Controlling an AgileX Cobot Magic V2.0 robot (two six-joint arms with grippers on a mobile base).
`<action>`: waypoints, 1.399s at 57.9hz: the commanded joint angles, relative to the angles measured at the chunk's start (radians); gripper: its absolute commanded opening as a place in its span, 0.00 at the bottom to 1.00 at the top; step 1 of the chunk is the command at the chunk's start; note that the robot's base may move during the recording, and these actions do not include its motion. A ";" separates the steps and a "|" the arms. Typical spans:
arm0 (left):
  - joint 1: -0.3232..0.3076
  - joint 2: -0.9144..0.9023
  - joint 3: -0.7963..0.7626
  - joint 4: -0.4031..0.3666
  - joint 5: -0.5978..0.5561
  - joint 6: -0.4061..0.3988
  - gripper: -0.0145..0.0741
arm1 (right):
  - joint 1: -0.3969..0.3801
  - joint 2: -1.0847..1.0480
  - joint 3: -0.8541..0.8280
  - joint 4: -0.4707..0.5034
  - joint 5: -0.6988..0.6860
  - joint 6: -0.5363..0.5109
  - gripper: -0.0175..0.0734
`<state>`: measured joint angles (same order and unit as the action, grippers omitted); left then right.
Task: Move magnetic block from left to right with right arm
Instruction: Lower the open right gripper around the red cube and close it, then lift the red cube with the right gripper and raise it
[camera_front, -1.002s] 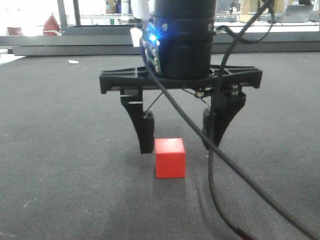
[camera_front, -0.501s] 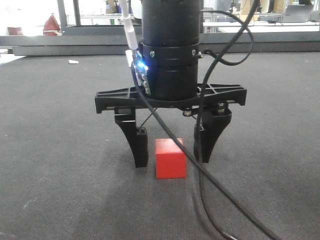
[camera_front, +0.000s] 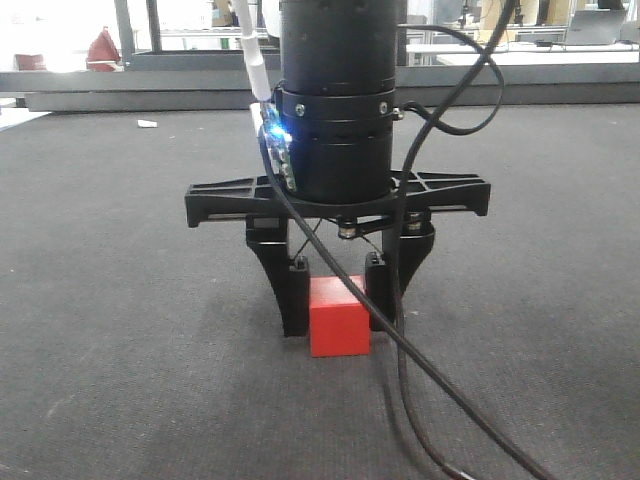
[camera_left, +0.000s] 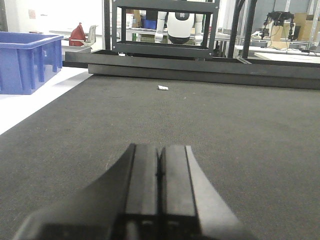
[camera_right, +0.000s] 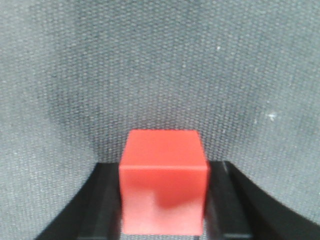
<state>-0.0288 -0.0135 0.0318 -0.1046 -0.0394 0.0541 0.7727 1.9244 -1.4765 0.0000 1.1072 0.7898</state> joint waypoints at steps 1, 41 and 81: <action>-0.005 -0.011 0.008 -0.005 -0.086 -0.002 0.02 | 0.000 -0.058 -0.032 -0.011 0.001 0.002 0.47; -0.005 -0.011 0.008 -0.005 -0.086 -0.002 0.02 | -0.186 -0.550 0.346 -0.060 -0.218 -0.433 0.47; -0.005 -0.011 0.008 -0.005 -0.086 -0.002 0.02 | -0.701 -1.075 0.819 0.024 -0.905 -0.733 0.47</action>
<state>-0.0288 -0.0135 0.0318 -0.1046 -0.0394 0.0541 0.0845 0.9125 -0.6826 0.0216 0.3949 0.0686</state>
